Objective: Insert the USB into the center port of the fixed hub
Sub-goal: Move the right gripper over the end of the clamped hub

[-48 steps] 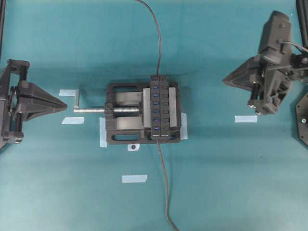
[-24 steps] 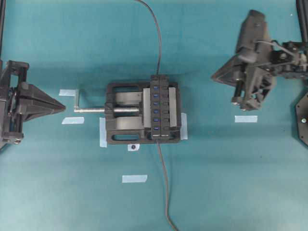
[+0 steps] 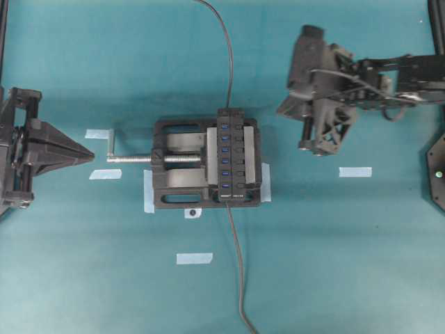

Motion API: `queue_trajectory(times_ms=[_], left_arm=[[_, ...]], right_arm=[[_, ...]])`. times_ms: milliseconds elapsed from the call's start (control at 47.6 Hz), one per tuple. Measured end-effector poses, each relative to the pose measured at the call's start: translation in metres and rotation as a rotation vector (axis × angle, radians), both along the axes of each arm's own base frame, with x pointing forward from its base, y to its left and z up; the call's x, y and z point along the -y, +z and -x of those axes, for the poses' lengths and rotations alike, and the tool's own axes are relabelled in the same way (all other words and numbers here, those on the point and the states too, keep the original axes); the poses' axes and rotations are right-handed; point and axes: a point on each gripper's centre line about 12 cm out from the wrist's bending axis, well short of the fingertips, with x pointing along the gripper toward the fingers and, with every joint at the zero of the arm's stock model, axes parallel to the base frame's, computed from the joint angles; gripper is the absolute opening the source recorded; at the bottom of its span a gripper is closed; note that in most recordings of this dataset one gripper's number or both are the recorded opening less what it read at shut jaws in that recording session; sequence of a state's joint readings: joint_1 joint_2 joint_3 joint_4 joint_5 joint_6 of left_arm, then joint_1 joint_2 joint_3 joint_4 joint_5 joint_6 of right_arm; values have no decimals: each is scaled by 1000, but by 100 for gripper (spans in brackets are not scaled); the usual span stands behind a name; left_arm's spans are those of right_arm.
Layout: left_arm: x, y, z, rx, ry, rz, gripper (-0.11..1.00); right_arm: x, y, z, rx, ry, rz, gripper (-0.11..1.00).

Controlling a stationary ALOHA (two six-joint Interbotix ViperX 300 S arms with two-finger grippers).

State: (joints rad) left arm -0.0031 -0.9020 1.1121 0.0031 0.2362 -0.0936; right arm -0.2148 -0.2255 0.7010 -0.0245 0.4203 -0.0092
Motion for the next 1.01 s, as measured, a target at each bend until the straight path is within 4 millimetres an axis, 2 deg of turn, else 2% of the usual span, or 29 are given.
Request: queue_trajectory(times_ms=[399,1007], left_arm=[[0,1,1,3,0,0,2],[0,2,1,8,1,1,2]], right_arm=[[7,-4,-31,-13,22,15,0],[10,-15,-44,7,20,17,2]])
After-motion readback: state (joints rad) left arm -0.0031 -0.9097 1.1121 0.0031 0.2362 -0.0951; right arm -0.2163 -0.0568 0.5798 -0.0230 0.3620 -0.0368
